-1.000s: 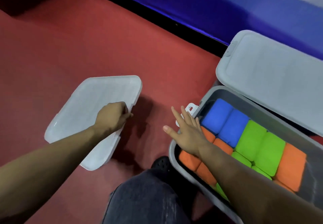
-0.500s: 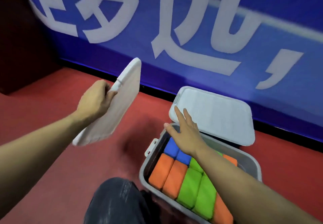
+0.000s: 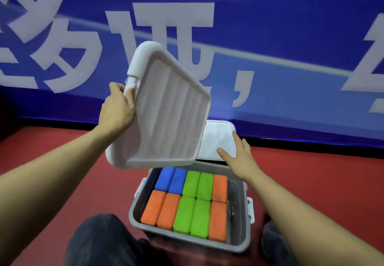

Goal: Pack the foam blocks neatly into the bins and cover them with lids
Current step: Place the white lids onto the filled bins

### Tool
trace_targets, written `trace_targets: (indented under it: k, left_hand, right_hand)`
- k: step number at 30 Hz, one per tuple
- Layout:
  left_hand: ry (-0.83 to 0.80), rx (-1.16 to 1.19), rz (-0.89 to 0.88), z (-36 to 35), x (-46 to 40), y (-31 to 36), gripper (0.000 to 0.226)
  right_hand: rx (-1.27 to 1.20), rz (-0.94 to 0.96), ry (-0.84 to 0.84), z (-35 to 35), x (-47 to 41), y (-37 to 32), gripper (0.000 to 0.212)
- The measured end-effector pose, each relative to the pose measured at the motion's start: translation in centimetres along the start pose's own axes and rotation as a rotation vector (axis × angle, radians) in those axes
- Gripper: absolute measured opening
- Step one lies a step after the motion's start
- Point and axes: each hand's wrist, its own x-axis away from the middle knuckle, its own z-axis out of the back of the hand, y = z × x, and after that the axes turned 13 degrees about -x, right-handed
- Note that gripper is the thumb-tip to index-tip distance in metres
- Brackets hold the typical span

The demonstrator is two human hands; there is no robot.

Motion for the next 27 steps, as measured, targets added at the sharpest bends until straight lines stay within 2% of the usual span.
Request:
trace_targets:
  k: [4,11,16,19,22,25,27]
  left_hand:
    - [-0.108,0.178,0.098,-0.1,1.2,1.7,0.038]
    - [-0.287,0.468,0.184,-1.8,3.8,1.5,0.047]
    - [-0.383,0.43,0.35,-4.6,3.8,-4.8,0.05]
    - [-0.433,0.457,0.436,-6.7,4.7,-7.4,0.04]
    - [-0.446,0.448,0.465,-8.6,5.5,-9.0,0.042]
    - [-0.465,0.409,0.489,-10.4,5.9,-11.4,0.043]
    - [-0.483,0.363,0.488,-11.9,5.8,-13.5,0.045]
  right_hand:
    - [-0.174,-0.036,0.041,3.1,1.5,2.2,0.102]
    - [-0.258,-0.211,0.1,6.2,3.3,7.2,0.123]
    - [-0.399,-0.421,0.146,5.0,3.9,11.5,0.127]
    - [-0.41,-0.486,0.111,3.0,3.4,13.1,0.127]
    - [-0.402,-0.569,0.069,0.7,2.7,13.9,0.127]
    - [-0.403,-0.613,-0.01,-1.5,1.7,15.4,0.137]
    - [-0.405,-0.62,-0.024,-2.4,1.4,16.6,0.132]
